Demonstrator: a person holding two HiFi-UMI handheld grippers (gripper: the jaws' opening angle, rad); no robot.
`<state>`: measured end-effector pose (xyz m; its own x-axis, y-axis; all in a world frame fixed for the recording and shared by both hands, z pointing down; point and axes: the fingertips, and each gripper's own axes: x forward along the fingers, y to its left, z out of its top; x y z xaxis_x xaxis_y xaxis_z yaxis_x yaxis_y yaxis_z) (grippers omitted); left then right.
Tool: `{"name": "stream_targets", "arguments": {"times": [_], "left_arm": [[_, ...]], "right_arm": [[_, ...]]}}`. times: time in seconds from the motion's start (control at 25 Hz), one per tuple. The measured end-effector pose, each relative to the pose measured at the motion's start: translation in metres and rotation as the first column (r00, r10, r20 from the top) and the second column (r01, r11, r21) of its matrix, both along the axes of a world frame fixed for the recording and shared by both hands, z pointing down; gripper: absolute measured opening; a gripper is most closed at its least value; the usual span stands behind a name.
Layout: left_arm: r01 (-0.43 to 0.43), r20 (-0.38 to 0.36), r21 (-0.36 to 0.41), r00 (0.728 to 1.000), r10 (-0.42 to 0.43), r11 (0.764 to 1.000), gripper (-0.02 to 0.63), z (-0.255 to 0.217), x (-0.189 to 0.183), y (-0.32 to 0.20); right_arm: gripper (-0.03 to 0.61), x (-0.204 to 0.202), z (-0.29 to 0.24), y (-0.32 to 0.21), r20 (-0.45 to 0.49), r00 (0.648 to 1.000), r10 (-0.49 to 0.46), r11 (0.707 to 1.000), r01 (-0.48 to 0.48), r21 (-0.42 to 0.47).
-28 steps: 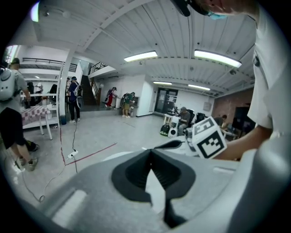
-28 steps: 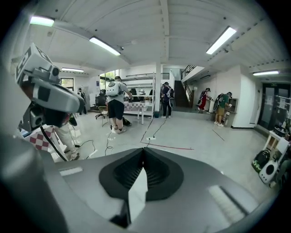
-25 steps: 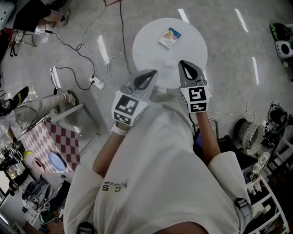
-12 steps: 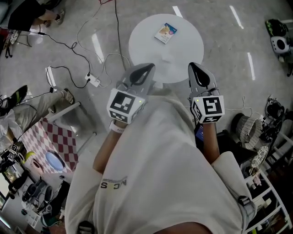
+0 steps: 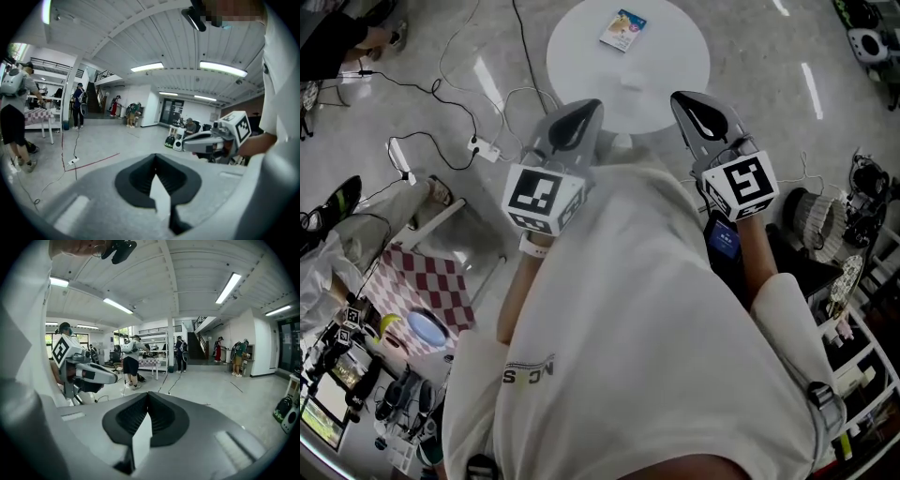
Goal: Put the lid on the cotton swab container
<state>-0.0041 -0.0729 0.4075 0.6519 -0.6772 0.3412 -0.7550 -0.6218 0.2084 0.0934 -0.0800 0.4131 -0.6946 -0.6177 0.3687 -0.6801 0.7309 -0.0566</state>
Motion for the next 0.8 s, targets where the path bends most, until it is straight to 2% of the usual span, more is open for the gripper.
{"name": "stream_targets", "arguments": {"times": [0.32, 0.64, 0.8], "left_arm": [[-0.025, 0.002, -0.009, 1.000, 0.025, 1.000, -0.002, 0.003, 0.011, 0.001], [-0.027, 0.002, -0.014, 1.000, 0.027, 1.000, -0.002, 0.001, 0.021, -0.012], [-0.033, 0.004, -0.019, 0.999, 0.033, 0.999, -0.002, 0.002, 0.023, -0.020]], "right_arm": [[0.000, 0.002, -0.006, -0.001, 0.004, 1.000, 0.024, 1.000, -0.024, 0.019], [0.000, 0.020, 0.001, -0.007, 0.042, 0.995, 0.087, 0.996, -0.086, -0.025], [0.000, 0.024, 0.005, -0.015, 0.031, 0.994, 0.102, 0.995, -0.101, -0.025]]}}
